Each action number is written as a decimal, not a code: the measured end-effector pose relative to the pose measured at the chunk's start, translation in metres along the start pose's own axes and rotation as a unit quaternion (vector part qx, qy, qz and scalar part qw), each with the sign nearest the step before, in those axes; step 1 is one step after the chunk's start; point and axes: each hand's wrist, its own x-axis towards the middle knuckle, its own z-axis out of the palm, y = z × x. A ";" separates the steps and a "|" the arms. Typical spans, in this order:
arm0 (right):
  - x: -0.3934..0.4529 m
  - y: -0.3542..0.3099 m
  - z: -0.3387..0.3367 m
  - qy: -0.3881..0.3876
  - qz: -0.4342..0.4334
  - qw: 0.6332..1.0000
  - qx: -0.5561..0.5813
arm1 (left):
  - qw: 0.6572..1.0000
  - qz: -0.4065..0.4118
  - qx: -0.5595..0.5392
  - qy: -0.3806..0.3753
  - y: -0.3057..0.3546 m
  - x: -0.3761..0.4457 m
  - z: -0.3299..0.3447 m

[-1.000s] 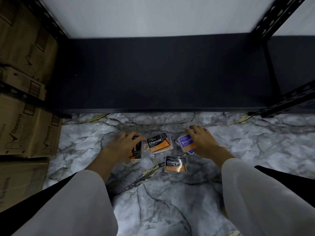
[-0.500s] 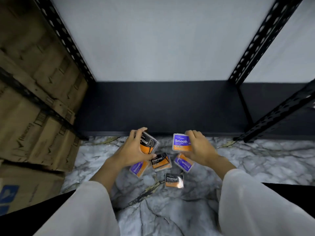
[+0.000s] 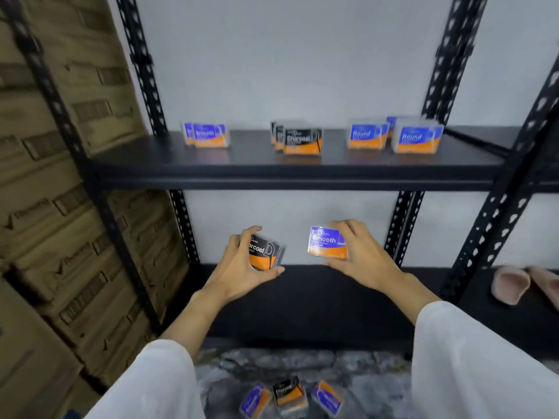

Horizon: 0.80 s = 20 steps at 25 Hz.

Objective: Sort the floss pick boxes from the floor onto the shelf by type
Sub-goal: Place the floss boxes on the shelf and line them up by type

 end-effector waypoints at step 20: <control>0.181 -0.110 -0.059 0.072 -0.110 0.991 0.025 | 0.953 0.010 0.002 0.303 0.015 0.081 -0.169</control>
